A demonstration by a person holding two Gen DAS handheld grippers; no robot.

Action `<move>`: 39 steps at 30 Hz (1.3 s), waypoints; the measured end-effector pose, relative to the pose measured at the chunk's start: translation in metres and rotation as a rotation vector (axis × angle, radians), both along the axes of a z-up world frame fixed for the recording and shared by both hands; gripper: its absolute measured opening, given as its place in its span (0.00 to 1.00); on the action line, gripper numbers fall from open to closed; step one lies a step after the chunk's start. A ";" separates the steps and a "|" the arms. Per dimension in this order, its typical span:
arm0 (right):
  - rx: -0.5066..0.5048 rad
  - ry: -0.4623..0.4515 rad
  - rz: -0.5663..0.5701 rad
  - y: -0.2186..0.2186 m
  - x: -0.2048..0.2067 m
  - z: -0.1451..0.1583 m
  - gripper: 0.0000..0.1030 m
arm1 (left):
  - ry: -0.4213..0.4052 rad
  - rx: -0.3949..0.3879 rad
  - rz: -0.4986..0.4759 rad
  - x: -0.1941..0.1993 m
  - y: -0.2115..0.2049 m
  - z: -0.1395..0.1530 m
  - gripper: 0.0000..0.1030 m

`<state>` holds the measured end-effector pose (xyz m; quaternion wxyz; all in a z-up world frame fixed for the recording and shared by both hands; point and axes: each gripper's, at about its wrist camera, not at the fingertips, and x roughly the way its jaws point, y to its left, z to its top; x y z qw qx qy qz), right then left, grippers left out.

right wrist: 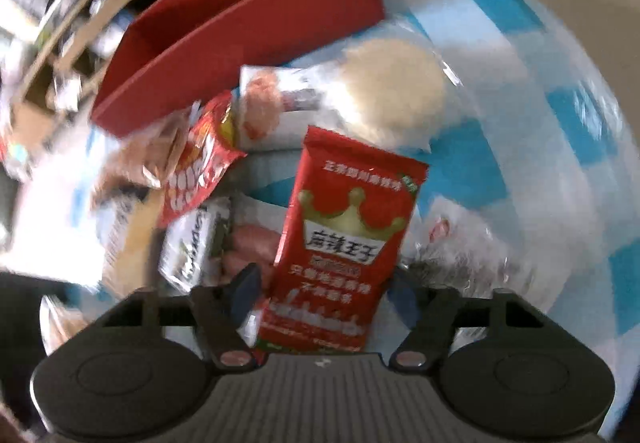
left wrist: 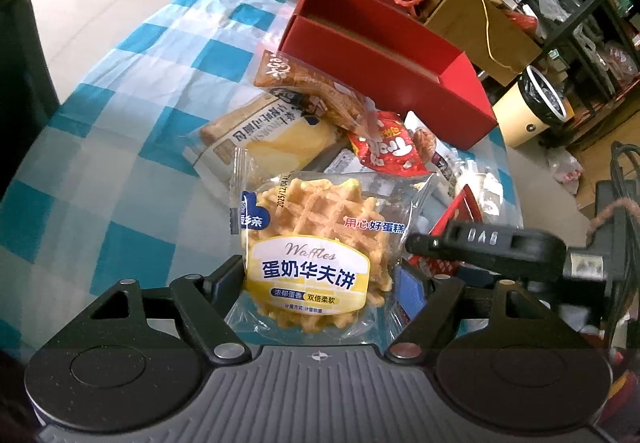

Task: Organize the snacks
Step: 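Place waffle pack in red box with left tool while right places red packet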

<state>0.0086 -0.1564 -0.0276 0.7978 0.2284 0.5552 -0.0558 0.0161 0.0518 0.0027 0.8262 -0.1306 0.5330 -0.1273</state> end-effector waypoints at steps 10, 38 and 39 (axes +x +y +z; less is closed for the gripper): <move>-0.129 -0.050 0.204 -0.007 -0.037 0.008 0.48 | -0.003 0.091 -0.027 0.001 -0.012 -0.009 0.80; -0.007 -0.354 0.198 -0.042 0.003 0.070 0.47 | -0.147 0.253 0.036 0.066 -0.085 0.034 0.80; -0.004 -0.355 0.194 -0.045 0.009 0.070 0.47 | -0.148 0.248 0.044 0.073 -0.087 0.034 0.80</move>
